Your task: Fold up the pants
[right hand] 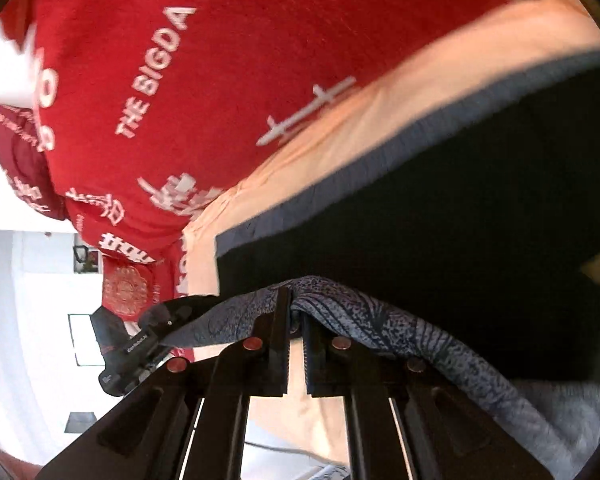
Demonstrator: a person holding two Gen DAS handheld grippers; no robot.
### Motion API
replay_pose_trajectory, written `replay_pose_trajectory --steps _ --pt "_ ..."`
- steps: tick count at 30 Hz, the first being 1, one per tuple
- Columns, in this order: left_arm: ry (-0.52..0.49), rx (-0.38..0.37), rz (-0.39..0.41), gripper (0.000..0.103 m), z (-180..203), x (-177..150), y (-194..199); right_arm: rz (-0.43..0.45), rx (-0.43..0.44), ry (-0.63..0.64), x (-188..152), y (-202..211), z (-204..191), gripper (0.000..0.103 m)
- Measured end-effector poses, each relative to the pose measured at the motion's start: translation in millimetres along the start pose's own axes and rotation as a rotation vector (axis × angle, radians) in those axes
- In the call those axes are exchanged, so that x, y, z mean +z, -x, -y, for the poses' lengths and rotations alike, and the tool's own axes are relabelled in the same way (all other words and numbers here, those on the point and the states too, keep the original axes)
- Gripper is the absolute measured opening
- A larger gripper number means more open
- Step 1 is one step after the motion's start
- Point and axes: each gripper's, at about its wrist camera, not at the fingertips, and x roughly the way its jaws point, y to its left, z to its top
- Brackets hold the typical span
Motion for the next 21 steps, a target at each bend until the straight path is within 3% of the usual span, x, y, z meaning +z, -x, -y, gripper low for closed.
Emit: replay_pose_trajectory --steps 5,8,11,12,13,14,15,19,20,21 --pt "0.049 0.058 -0.023 0.038 3.3 17.9 -46.9 -0.087 -0.107 0.027 73.8 -64.6 18.8 0.006" --pt "0.044 0.08 -0.032 0.04 8.0 20.8 -42.9 -0.138 -0.161 0.007 94.0 -95.7 38.5 0.008" --pt "0.009 0.096 -0.008 0.055 11.9 21.6 -15.4 -0.142 -0.162 -0.019 98.4 -103.2 49.9 0.008" --pt "-0.003 0.126 0.023 0.069 11.8 21.3 -1.5 -0.146 -0.162 -0.022 97.5 -101.6 48.6 0.013" --pt "-0.006 0.158 0.058 0.081 12.5 21.6 11.1 -0.148 -0.164 -0.011 97.3 -98.3 44.2 0.026" --pt "-0.006 0.176 0.086 0.082 11.7 21.4 20.9 -0.144 -0.166 0.011 96.8 -93.7 40.1 0.035" --pt "-0.009 0.19 0.104 0.082 11.0 21.2 30.0 -0.128 -0.176 0.052 95.2 -84.8 30.1 0.052" --pt "-0.071 0.254 0.073 0.082 17.2 14.1 20.9 -0.066 -0.154 0.16 84.3 -54.3 -6.9 0.052" --pt "-0.088 0.264 0.052 0.082 20.9 11.5 10.4 -0.066 -0.139 0.174 80.6 -51.5 -11.5 0.049" --pt "-0.104 0.269 0.035 0.082 24.7 10.1 -1.7 -0.073 -0.124 0.192 74.5 -51.8 -18.4 0.04"
